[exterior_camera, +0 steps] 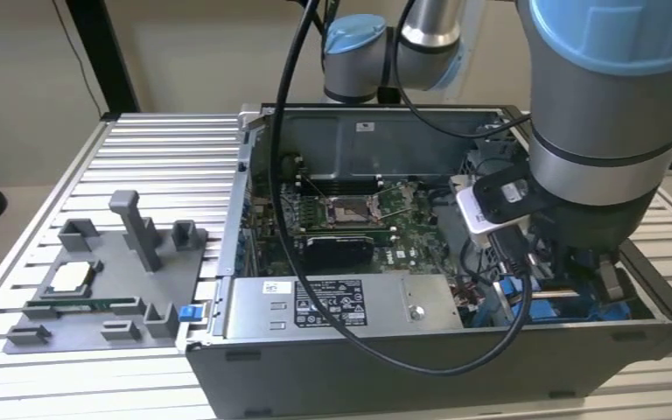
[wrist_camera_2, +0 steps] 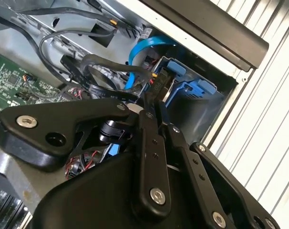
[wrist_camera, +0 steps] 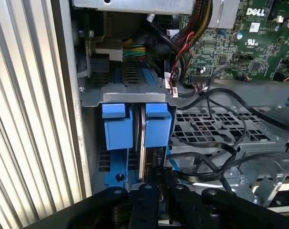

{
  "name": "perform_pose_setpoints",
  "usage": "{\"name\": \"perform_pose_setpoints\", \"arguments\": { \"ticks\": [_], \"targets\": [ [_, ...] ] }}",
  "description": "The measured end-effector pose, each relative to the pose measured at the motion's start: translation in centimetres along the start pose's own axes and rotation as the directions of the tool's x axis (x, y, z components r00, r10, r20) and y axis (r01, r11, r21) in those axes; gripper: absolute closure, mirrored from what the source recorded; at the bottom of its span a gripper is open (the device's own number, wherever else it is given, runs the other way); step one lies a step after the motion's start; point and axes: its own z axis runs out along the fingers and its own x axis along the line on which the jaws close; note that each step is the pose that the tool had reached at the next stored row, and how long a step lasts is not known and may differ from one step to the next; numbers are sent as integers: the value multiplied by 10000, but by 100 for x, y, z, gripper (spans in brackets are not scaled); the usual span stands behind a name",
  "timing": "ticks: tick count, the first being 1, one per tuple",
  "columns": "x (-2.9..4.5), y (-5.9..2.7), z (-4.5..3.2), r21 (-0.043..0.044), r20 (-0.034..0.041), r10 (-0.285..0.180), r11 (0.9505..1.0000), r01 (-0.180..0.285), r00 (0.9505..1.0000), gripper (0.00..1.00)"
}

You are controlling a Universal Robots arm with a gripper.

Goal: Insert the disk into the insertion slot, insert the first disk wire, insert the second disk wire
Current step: 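Insert the second disk wire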

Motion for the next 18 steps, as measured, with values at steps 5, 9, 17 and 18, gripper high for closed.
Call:
{"name": "perform_pose_setpoints", "arguments": {
  "ticks": [5,9,17,18],
  "targets": [
    [2,22,11,2,6,2,10000,-2,10000,100],
    [2,24,10,2,8,4,10000,-4,10000,100],
    [0,20,1,2,10,5,10000,-5,10000,100],
    [-1,19,1,3,9,4,10000,-4,10000,100]
  ]
}}
